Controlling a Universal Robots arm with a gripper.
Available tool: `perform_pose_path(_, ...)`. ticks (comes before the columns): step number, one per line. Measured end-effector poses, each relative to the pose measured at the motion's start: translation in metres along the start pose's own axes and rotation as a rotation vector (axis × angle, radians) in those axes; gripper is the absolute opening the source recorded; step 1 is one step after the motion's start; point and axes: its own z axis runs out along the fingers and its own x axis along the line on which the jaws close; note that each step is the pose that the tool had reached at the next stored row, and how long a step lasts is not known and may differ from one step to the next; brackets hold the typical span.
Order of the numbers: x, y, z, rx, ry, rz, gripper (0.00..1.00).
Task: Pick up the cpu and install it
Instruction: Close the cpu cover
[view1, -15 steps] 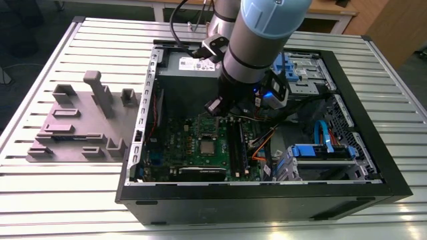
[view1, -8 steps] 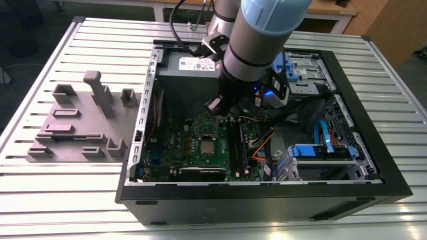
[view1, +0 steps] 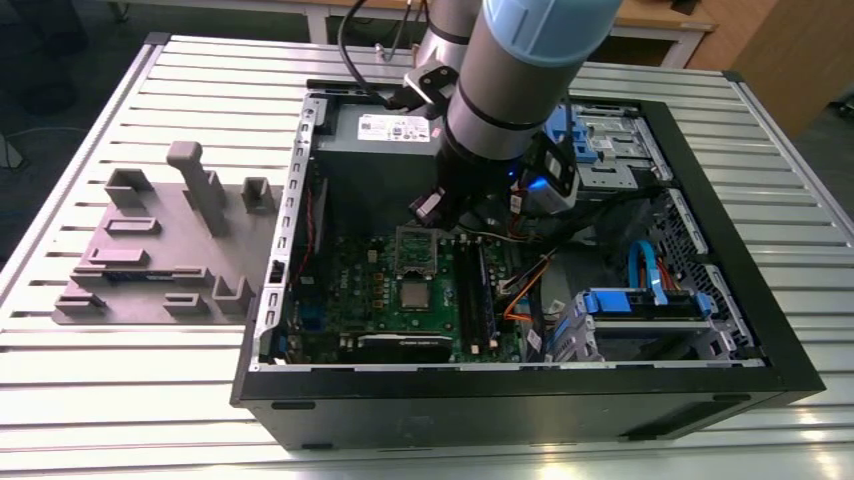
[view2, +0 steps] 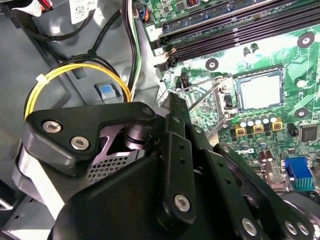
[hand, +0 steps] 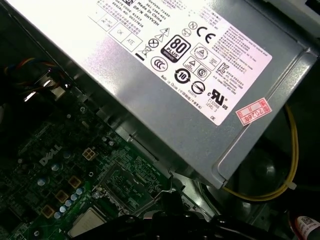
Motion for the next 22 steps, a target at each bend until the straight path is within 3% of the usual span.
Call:
perform_pose_path(8, 0.0020, -0.0001, -0.0016, -0.0001, 0.0002, -0.001, 0.10)
perform_pose_path(22, 0.0106, -0.0079, -0.0041, -0.0005, 0.0013, -0.007, 0.10)
